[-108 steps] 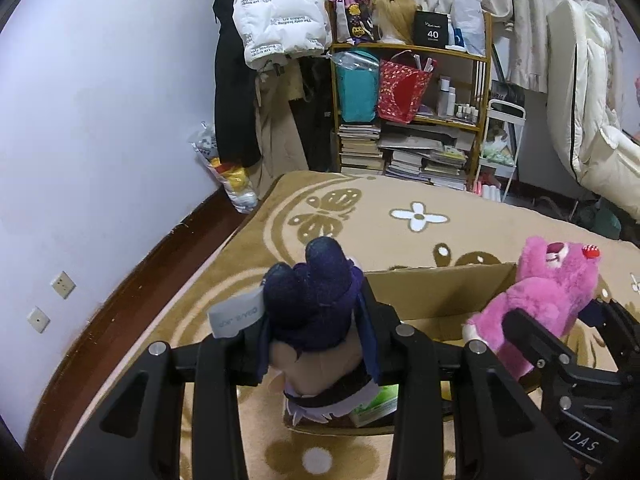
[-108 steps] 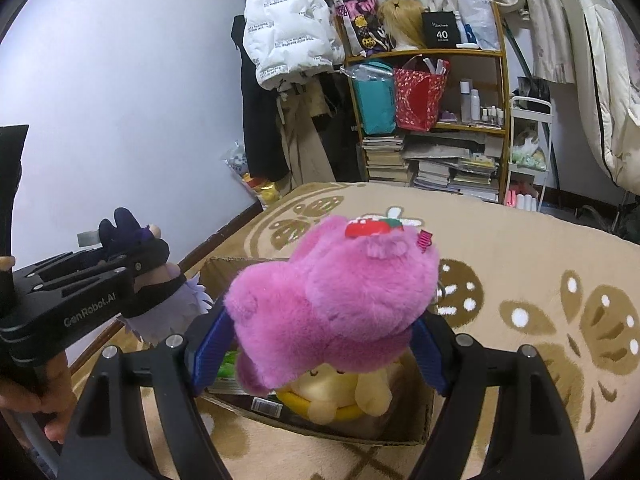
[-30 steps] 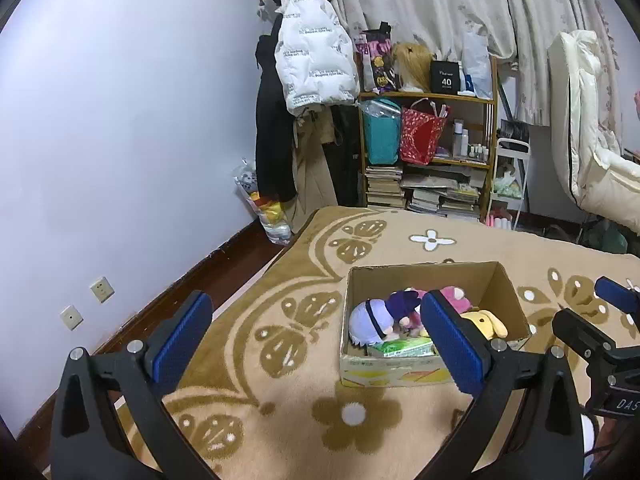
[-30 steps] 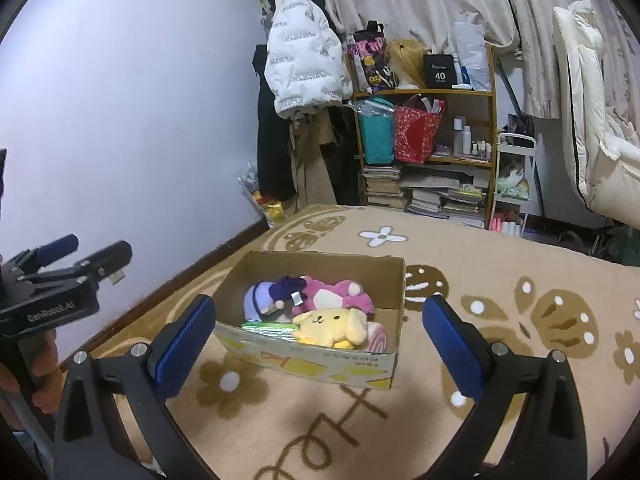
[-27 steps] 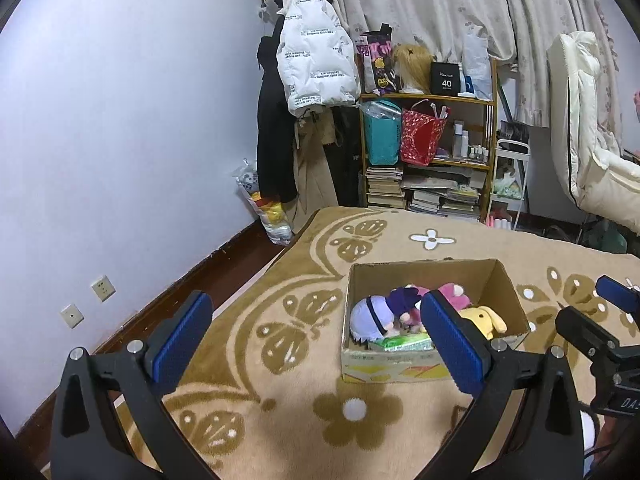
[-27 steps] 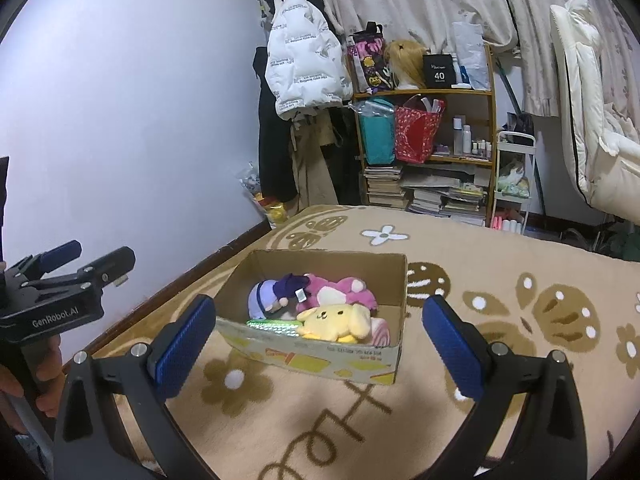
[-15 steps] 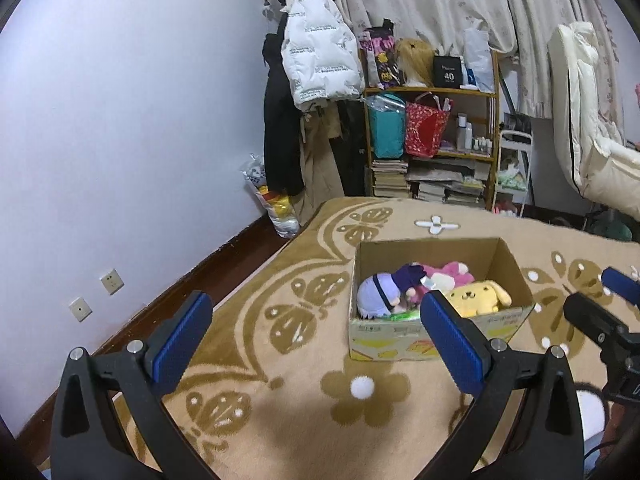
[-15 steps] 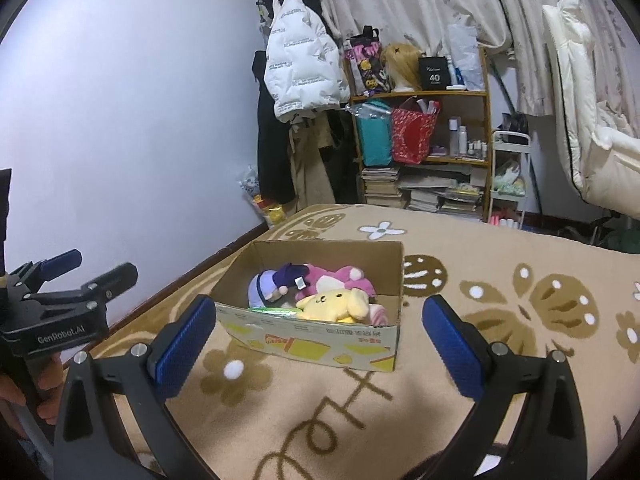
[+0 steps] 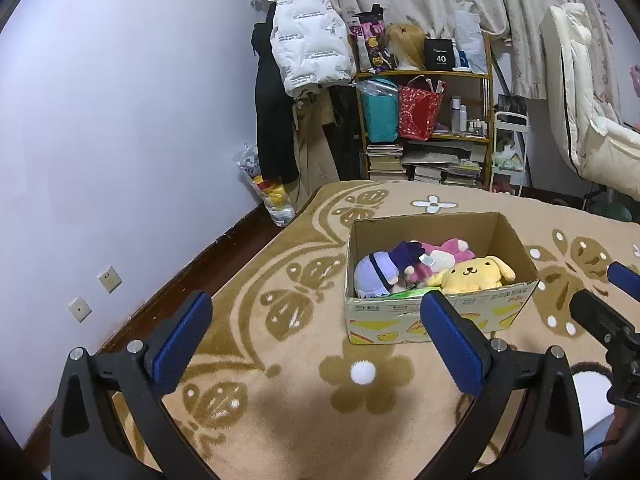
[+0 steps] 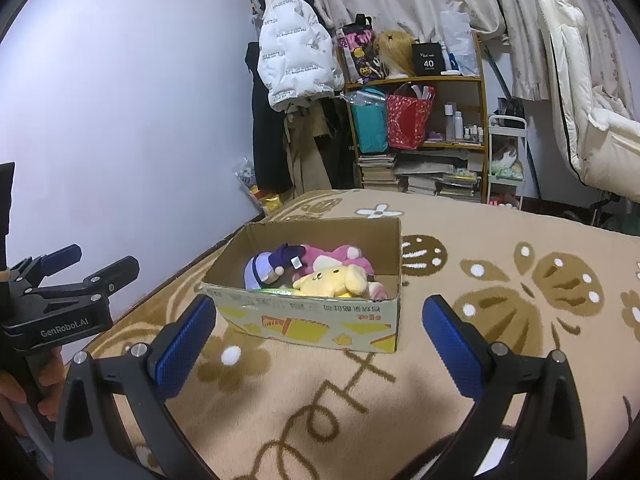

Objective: Organize soft objects

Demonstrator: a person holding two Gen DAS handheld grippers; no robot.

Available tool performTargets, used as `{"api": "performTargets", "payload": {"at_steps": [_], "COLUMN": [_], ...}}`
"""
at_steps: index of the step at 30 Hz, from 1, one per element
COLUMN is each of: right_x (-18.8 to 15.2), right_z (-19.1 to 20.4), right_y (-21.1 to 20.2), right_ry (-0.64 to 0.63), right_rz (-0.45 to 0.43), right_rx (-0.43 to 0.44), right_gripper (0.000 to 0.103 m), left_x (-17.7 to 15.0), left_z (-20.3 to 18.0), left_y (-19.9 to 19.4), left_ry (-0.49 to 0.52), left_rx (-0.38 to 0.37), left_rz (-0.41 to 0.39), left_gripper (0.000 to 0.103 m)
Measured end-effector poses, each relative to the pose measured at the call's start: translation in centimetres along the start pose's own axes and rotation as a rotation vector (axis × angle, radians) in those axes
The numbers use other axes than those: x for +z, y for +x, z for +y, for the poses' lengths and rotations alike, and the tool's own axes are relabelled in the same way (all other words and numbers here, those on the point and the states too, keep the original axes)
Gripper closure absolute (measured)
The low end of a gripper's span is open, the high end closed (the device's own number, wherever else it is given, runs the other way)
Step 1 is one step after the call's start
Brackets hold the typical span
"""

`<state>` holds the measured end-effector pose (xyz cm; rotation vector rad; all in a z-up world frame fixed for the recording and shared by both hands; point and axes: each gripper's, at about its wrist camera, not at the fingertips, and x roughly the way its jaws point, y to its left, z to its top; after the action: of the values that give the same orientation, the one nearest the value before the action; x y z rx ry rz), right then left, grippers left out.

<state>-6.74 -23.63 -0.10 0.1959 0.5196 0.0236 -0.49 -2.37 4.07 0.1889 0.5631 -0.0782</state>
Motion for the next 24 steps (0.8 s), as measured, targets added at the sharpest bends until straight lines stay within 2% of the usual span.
{"api": "performTargets", "payload": {"at_steps": [24], "right_x": [-0.83], "right_z": [0.14], "right_y": [0.53], "right_ry": [-0.005], "right_rz": [0.028], "right_rx": [-0.014], "right_gripper": [0.000], "left_x": [-0.32], "left_z": [-1.04], "left_y": [-0.02], "left_ry": [0.054], "left_rx": [-0.004], "left_rz": [0.013], "left_gripper": [0.000]}}
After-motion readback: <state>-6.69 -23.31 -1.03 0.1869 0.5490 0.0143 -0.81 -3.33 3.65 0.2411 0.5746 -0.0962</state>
